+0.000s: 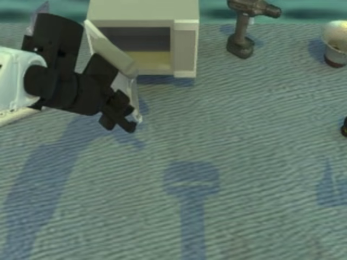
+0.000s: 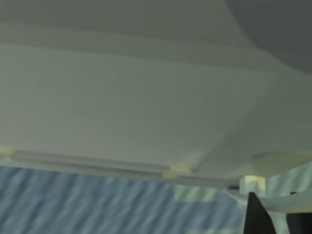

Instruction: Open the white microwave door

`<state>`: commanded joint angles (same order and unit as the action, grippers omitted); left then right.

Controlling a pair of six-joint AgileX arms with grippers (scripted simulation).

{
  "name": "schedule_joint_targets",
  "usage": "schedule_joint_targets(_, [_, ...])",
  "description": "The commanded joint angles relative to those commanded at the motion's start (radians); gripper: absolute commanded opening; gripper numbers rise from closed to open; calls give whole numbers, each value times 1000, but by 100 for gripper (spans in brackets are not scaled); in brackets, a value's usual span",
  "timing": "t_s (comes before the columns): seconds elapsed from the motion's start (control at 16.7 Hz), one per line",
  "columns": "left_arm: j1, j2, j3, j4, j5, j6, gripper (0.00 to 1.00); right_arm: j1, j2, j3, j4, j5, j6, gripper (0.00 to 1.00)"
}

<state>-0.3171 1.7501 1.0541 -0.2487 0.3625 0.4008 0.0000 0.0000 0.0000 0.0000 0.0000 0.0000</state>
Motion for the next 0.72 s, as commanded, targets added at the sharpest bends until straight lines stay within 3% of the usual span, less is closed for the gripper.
schedule_joint_targets(0.72, [42,-4,4,-35,49,88,0,0,0,0,0,0,0,100])
